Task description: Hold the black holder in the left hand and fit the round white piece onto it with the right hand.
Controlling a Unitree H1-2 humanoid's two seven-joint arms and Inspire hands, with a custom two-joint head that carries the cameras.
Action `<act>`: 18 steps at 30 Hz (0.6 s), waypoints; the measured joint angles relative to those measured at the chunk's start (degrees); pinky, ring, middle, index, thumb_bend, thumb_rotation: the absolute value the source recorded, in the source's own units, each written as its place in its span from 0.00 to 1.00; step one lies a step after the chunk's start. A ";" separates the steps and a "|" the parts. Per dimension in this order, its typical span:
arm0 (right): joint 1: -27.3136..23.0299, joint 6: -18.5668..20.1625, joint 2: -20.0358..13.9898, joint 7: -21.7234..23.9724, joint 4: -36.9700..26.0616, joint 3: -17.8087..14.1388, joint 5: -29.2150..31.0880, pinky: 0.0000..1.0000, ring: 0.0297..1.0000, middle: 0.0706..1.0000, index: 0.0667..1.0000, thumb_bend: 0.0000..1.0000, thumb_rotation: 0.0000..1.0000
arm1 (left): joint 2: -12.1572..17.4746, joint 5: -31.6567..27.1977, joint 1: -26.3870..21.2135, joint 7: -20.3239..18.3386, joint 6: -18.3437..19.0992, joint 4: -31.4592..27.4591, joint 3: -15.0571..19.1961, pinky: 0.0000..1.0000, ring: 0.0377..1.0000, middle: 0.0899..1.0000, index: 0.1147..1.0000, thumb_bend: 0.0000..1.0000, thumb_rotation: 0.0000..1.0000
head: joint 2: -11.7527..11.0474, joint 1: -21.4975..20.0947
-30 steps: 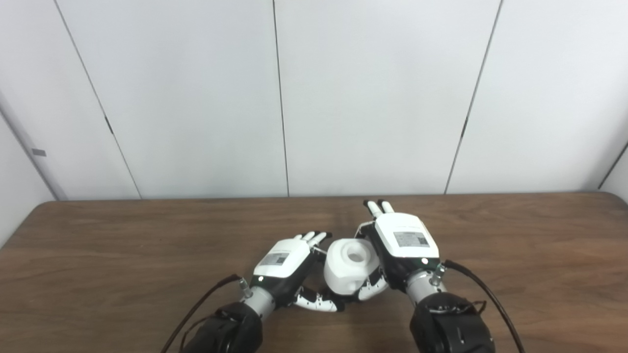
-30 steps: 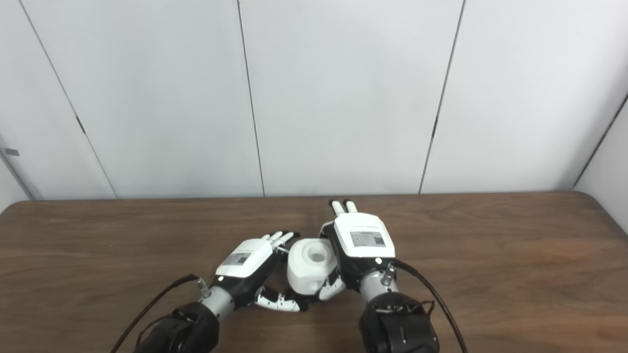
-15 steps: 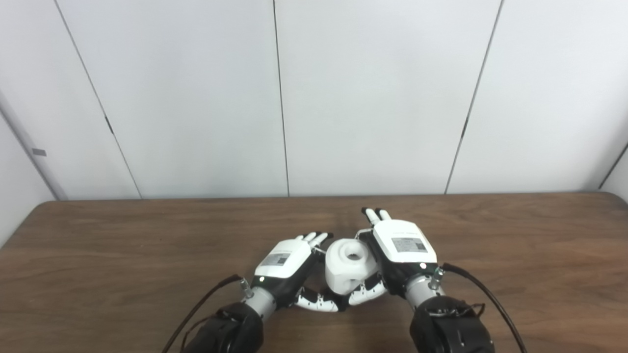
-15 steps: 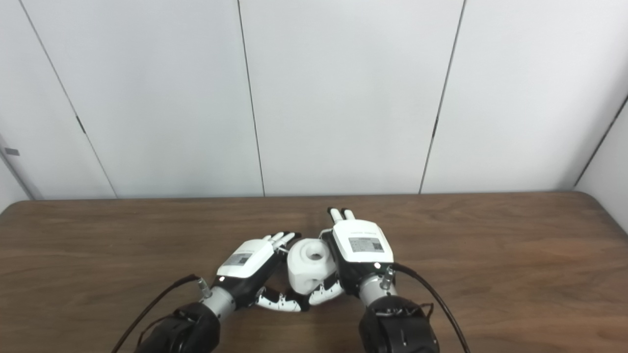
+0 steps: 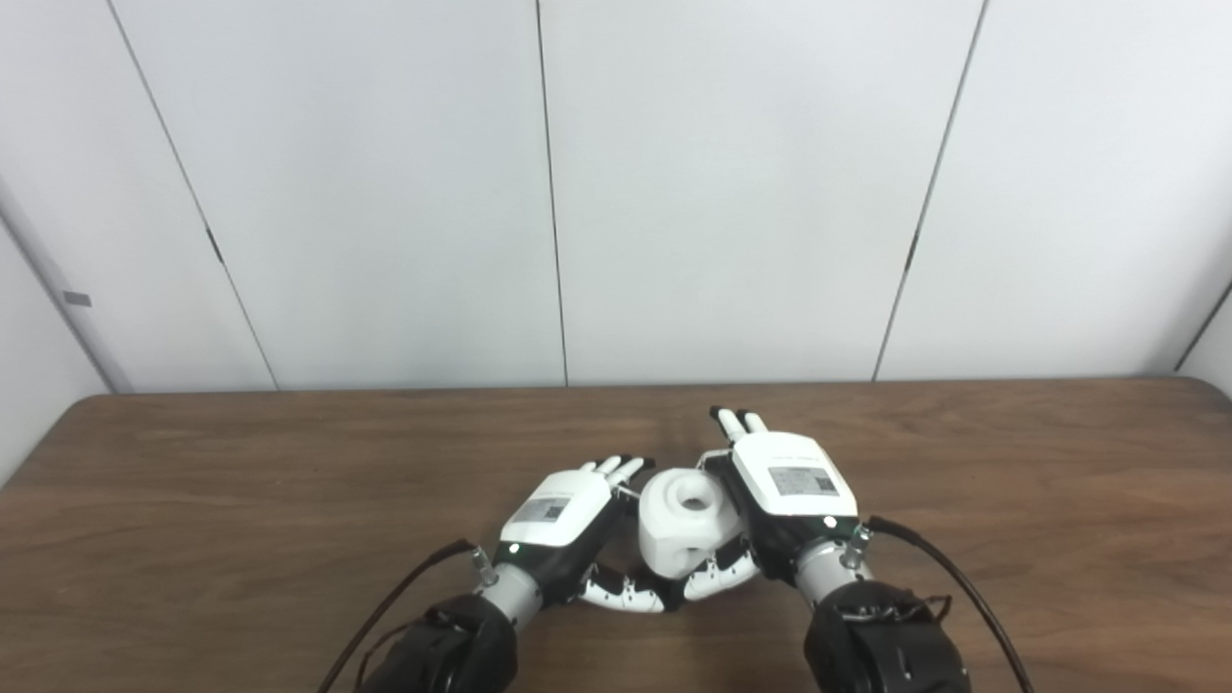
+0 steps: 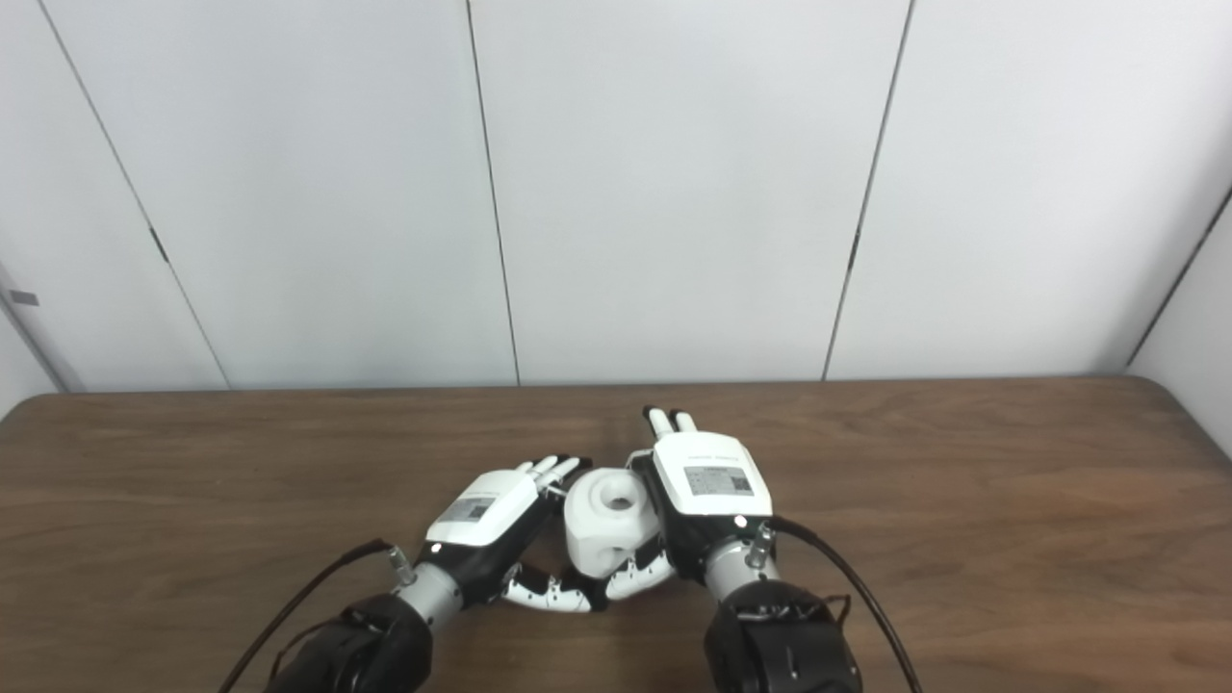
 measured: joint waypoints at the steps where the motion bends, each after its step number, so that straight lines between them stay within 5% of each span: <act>1: 0.00 0.02 0.00 0.00 0.01 0.00 0.01 0.71 1.00 1.00 0.69 0.97 0.40 | 0.00 0.00 0.00 0.01 -0.01 0.00 0.00 1.00 1.00 0.97 0.41 0.52 0.05 | 0.00 -0.09; 18: -0.13 1.49 0.39 2.16 0.26 -0.03 -0.12 0.76 1.00 1.00 0.91 1.00 0.43 | 0.02 -0.02 0.04 0.05 -0.20 0.03 0.12 1.00 1.00 0.97 0.41 0.52 0.05 | -0.61 -0.09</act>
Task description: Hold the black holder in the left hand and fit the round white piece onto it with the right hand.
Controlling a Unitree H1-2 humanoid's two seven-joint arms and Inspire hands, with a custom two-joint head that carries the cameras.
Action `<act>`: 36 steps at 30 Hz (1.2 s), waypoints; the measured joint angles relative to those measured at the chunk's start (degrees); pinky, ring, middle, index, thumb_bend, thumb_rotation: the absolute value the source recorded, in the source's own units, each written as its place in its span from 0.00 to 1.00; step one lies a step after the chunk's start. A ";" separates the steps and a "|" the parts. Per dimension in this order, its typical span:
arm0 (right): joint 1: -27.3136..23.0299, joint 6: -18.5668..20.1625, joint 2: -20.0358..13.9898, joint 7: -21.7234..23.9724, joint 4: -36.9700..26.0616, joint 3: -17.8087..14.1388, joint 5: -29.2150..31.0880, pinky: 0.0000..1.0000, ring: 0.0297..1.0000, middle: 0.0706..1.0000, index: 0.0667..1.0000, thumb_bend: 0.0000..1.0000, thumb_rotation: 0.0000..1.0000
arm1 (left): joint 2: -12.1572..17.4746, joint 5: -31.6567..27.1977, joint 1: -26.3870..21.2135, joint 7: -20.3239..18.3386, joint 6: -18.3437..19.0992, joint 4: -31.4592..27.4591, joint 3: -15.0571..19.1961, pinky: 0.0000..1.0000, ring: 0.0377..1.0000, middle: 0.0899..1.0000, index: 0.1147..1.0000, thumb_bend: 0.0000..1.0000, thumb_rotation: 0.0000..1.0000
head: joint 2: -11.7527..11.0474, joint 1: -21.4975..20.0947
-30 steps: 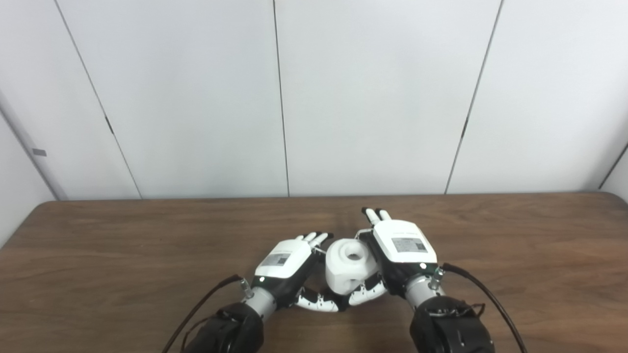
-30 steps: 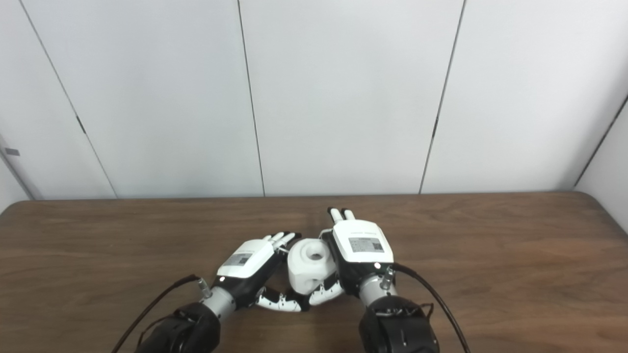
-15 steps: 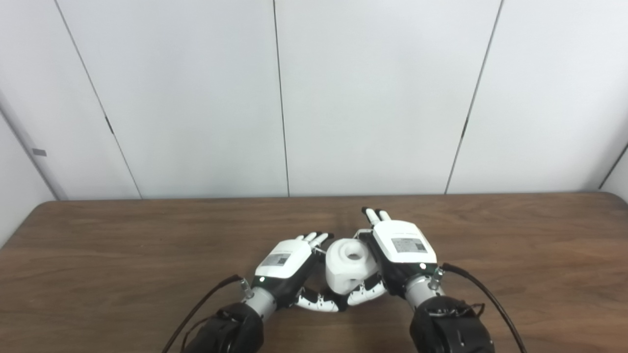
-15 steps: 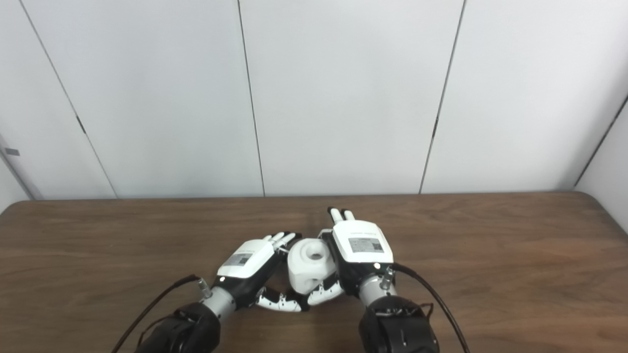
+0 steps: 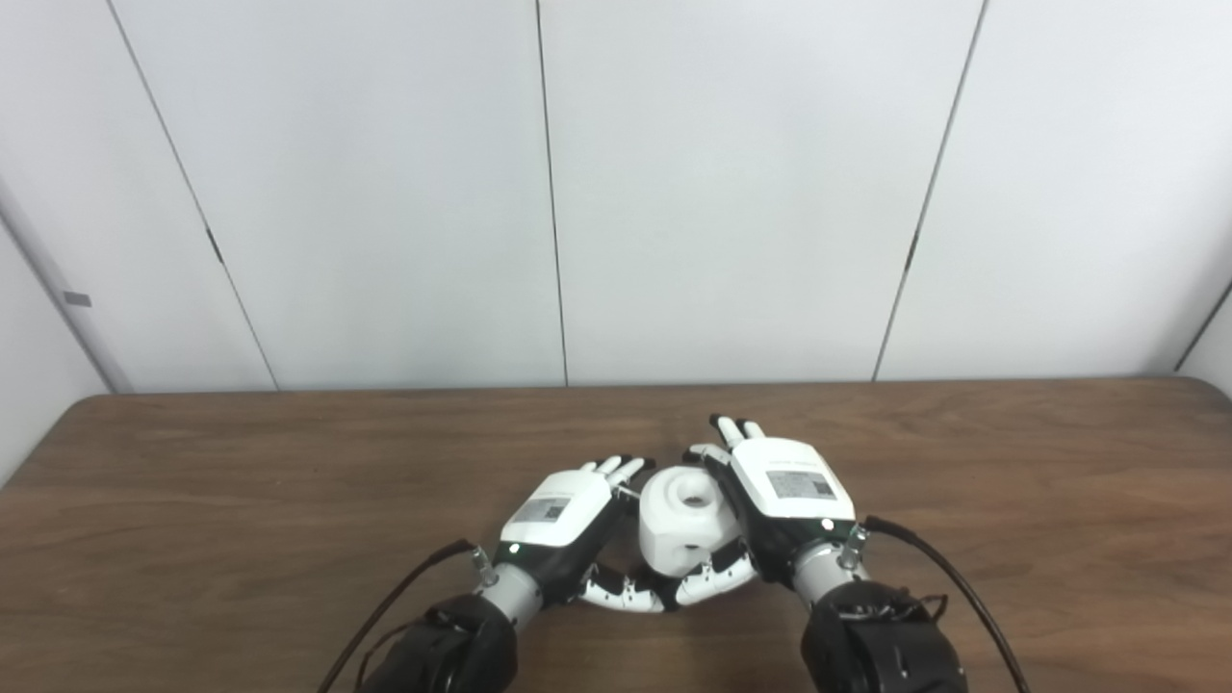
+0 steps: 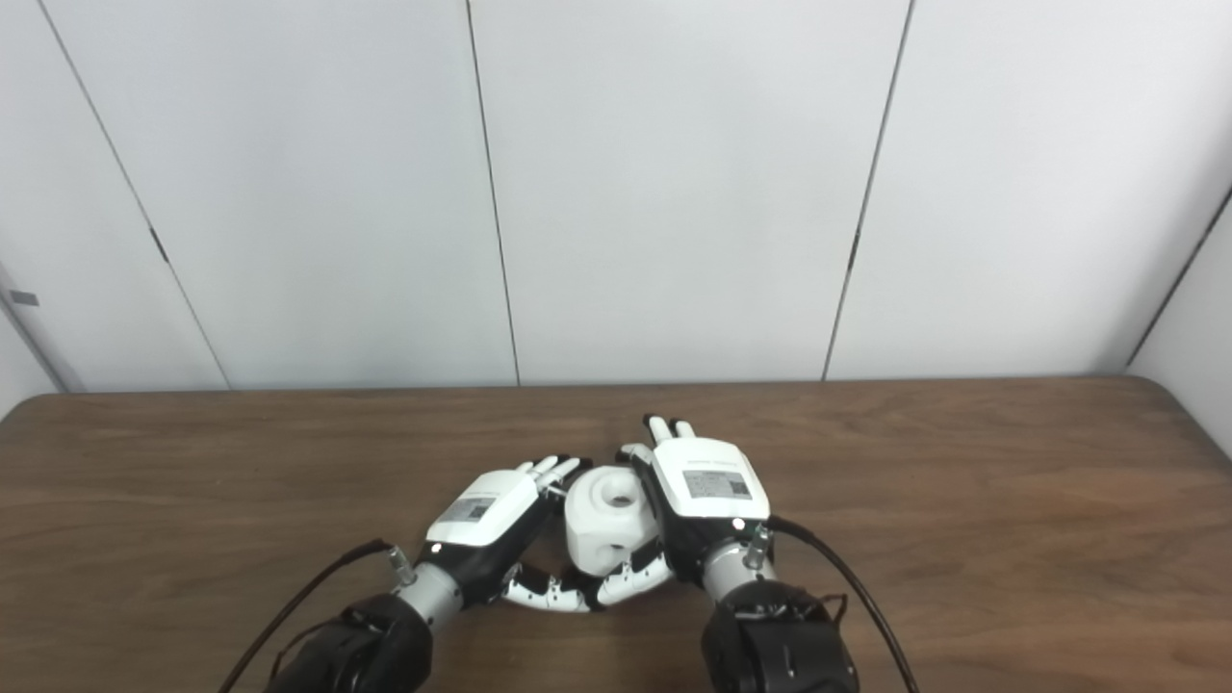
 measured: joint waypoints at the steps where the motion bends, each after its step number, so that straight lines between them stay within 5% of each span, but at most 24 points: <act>1: 0.00 0.17 0.00 0.12 0.00 0.00 0.00 0.76 1.00 1.00 0.92 1.00 0.44 | 0.00 0.00 0.00 0.00 0.00 0.00 0.01 1.00 1.00 0.97 0.41 0.52 0.05 | 0.00 0.00; 7: 0.01 0.49 -0.05 0.26 0.01 -0.07 1.35 0.77 1.00 1.00 1.00 1.00 0.49 | 0.02 -0.01 0.06 -0.01 -0.03 0.00 0.10 1.00 1.00 0.97 0.41 0.52 0.05 | -0.44 0.00; 36: 0.02 0.73 -0.55 -0.55 0.34 -0.01 3.55 0.70 1.00 1.00 1.00 1.00 0.52 | 0.09 -0.30 0.31 0.14 -0.41 0.10 0.52 1.00 1.00 0.97 0.41 0.52 0.05 | -0.97 -0.18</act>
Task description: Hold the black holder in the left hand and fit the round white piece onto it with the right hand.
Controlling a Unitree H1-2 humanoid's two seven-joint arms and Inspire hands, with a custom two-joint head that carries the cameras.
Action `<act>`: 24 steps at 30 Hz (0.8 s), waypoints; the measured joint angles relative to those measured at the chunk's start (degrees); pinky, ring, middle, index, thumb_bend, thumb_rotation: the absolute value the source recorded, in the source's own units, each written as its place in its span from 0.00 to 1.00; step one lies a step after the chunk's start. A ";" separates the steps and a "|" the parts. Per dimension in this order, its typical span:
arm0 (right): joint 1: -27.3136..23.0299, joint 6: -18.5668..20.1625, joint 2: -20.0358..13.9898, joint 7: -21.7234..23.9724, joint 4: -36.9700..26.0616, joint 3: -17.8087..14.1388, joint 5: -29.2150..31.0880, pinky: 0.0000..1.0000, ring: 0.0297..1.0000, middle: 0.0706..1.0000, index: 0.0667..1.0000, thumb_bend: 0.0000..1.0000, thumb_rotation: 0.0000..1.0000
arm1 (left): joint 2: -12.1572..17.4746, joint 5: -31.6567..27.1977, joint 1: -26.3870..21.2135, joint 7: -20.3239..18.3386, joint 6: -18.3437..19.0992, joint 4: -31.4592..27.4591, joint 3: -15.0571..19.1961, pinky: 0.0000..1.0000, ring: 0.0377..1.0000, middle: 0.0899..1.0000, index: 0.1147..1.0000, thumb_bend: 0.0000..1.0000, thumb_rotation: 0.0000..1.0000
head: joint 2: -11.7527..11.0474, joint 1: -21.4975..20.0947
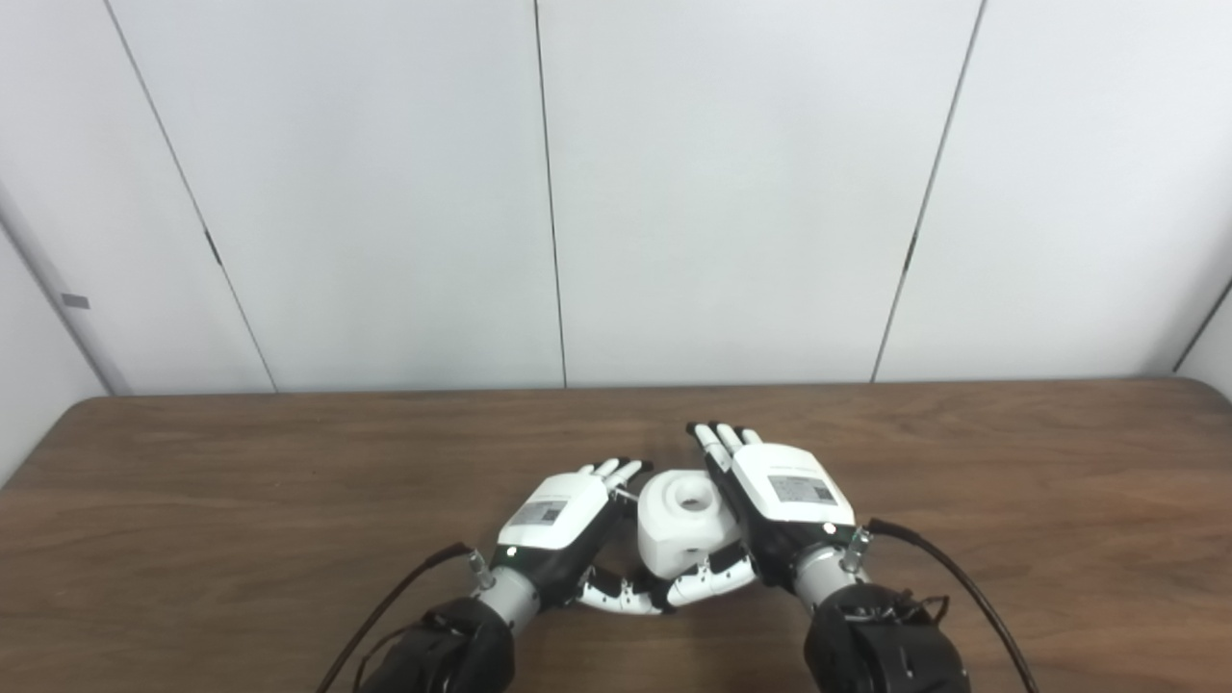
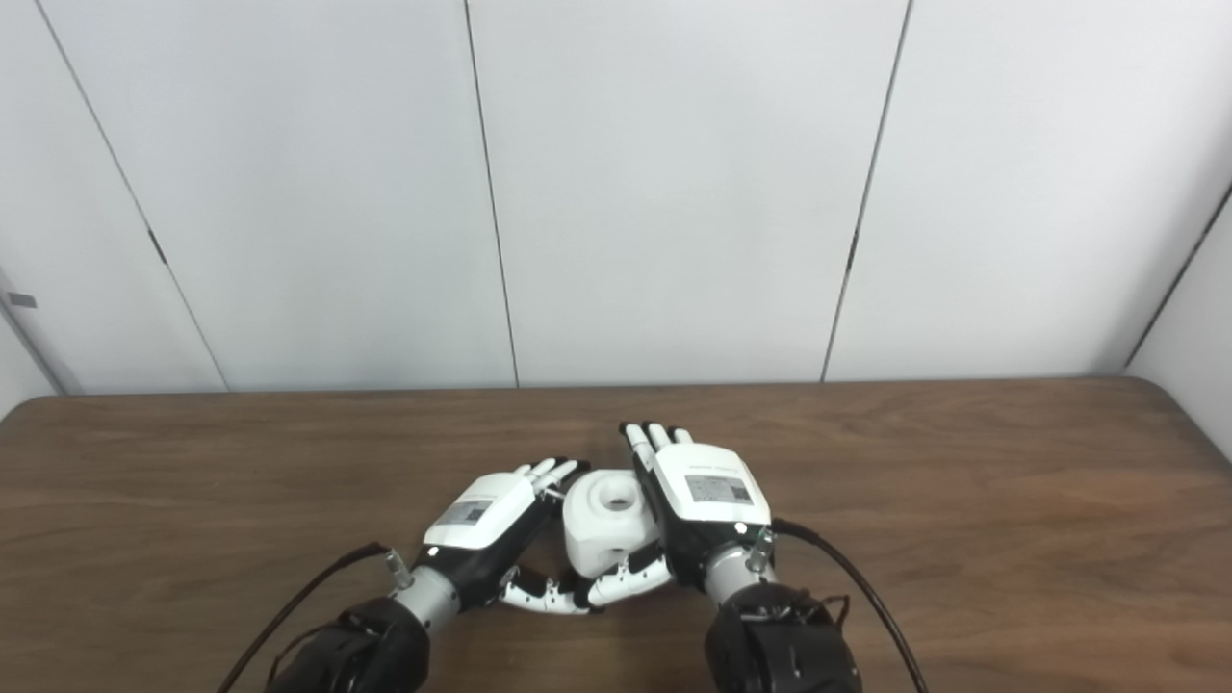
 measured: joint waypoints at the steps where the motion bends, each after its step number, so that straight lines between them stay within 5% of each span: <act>1: 0.00 0.00 -0.03 -0.02 0.00 0.00 0.07 0.71 1.00 1.00 1.00 1.00 0.52 | 0.01 0.00 0.00 0.00 0.00 0.00 0.00 1.00 1.00 0.97 0.41 0.52 0.05 | 0.00 -0.09; 24: -0.01 0.14 -0.10 -0.04 0.11 0.06 0.19 0.70 1.00 1.00 1.00 1.00 0.50 | 0.51 0.04 0.10 -0.92 0.65 -0.64 0.18 1.00 1.00 0.97 0.42 0.52 0.05 | 0.00 -0.18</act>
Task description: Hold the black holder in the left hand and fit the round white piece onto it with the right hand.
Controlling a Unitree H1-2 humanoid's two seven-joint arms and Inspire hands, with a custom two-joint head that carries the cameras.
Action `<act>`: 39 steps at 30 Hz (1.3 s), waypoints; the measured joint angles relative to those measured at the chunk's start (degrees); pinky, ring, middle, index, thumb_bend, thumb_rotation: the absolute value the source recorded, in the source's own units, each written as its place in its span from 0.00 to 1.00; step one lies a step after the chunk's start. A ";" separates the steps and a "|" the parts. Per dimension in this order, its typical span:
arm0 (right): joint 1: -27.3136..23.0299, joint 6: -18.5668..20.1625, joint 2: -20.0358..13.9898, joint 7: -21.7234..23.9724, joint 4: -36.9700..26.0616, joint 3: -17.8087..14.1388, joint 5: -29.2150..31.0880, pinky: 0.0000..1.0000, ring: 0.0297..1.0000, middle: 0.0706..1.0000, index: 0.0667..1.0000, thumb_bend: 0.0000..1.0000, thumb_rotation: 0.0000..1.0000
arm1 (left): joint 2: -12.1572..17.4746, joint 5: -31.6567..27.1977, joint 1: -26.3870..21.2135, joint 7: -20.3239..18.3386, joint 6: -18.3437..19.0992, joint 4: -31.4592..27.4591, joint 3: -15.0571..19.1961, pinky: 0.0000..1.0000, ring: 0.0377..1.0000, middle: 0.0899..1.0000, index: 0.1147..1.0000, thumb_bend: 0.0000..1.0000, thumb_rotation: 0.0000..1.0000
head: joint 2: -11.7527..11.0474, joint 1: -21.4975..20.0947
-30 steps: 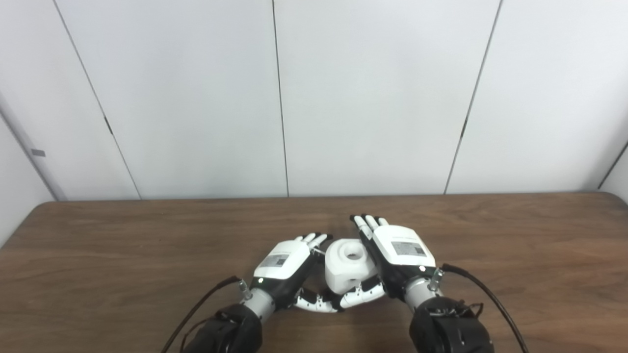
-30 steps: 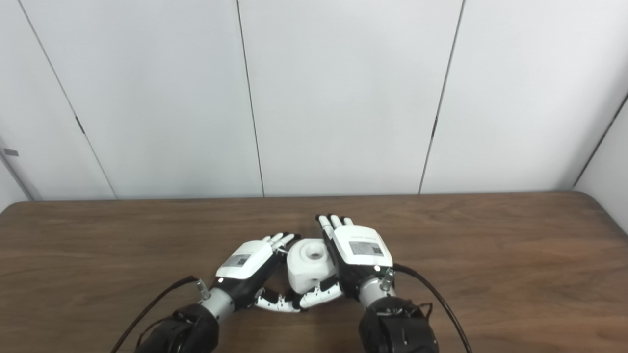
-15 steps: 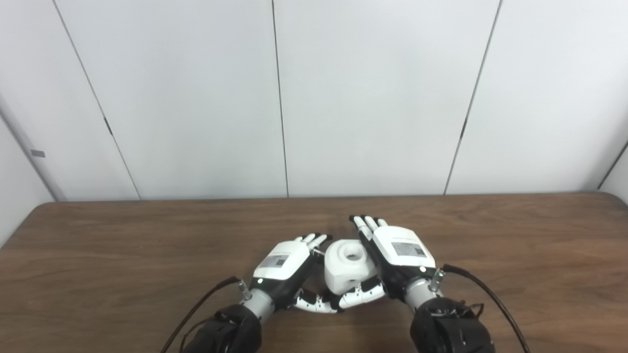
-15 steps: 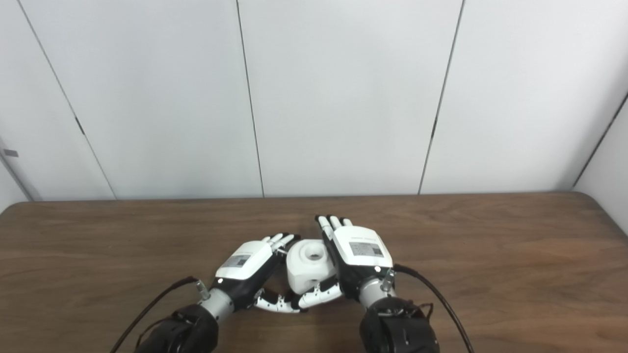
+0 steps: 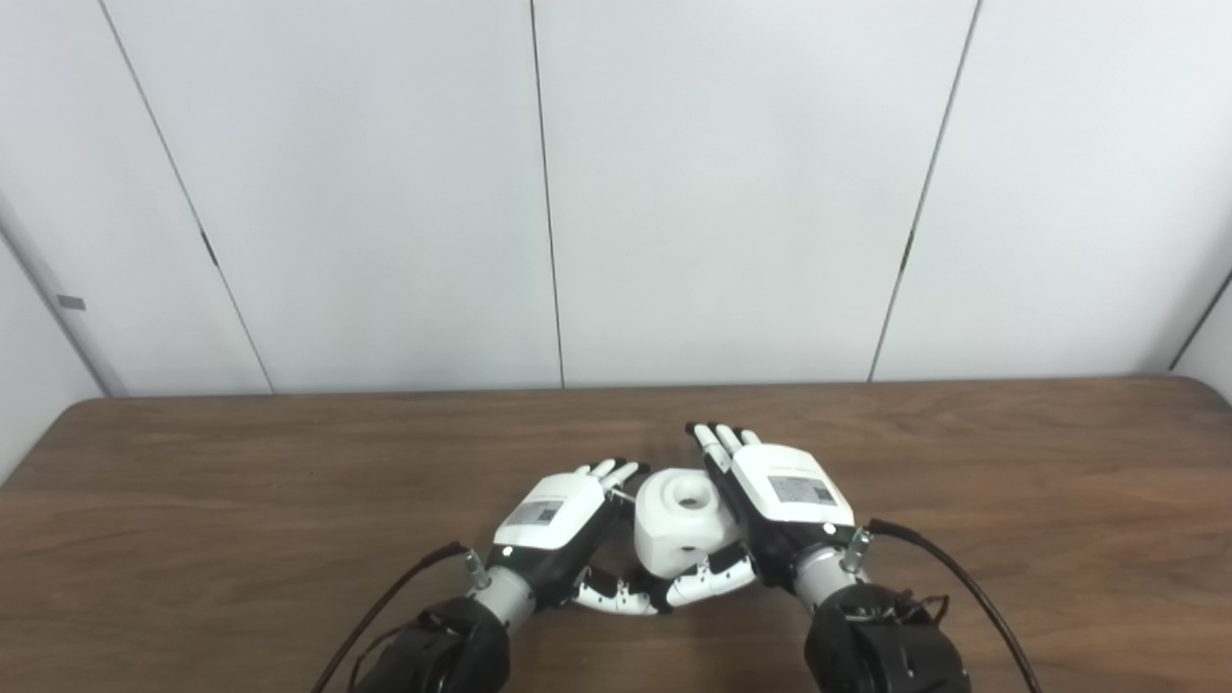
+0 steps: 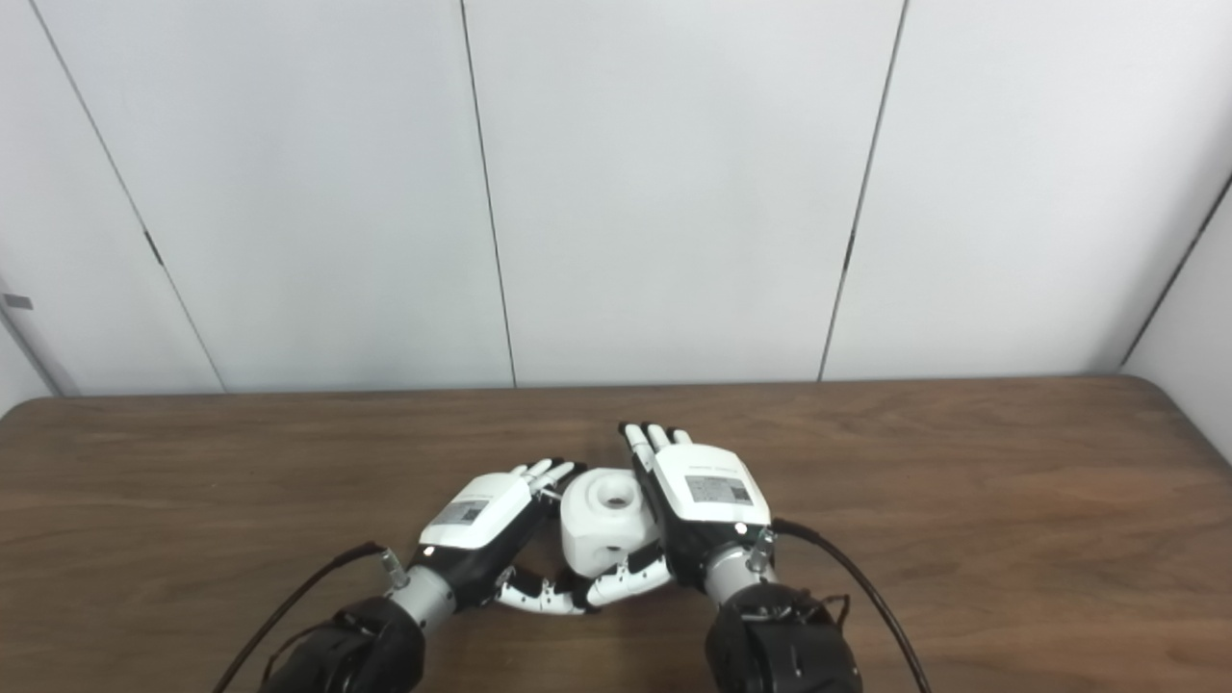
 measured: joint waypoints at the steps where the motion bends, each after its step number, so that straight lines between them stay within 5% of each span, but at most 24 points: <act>1: 0.00 0.00 0.00 0.00 0.00 0.00 0.00 0.70 1.00 1.00 1.00 1.00 0.50 | 0.00 -0.02 0.00 -0.06 0.04 -0.01 0.05 1.00 1.00 0.97 0.42 0.52 0.05 | 0.00 0.00; 16: 0.00 0.02 0.00 0.00 0.05 0.01 -0.01 0.70 1.00 1.00 1.00 1.00 0.49 | -0.01 -0.01 -0.01 -2.29 2.69 -1.32 0.23 1.00 1.00 0.98 0.43 0.52 0.07 | -0.09 0.09; 18: 0.00 0.01 0.00 0.00 0.05 0.02 0.00 0.70 1.00 1.00 1.00 1.00 0.49 | 0.00 0.01 -0.01 -2.53 3.09 -1.52 0.23 1.00 1.00 0.98 0.51 0.90 0.16 | 0.00 0.26; 21: 0.00 0.00 0.00 -0.01 0.06 0.05 0.03 0.70 1.00 1.00 1.00 1.00 0.49 | 0.11 0.01 -0.01 -2.62 3.33 -1.62 0.23 1.00 1.00 0.98 0.55 0.99 0.21 | 0.00 0.26; 39: -0.01 0.01 -0.02 -0.01 0.09 0.04 0.23 0.68 1.00 1.00 1.00 1.00 0.49 | 0.63 0.54 -0.03 -3.77 4.43 -2.68 0.24 1.00 1.00 0.98 0.67 1.00 0.30 | -0.09 0.35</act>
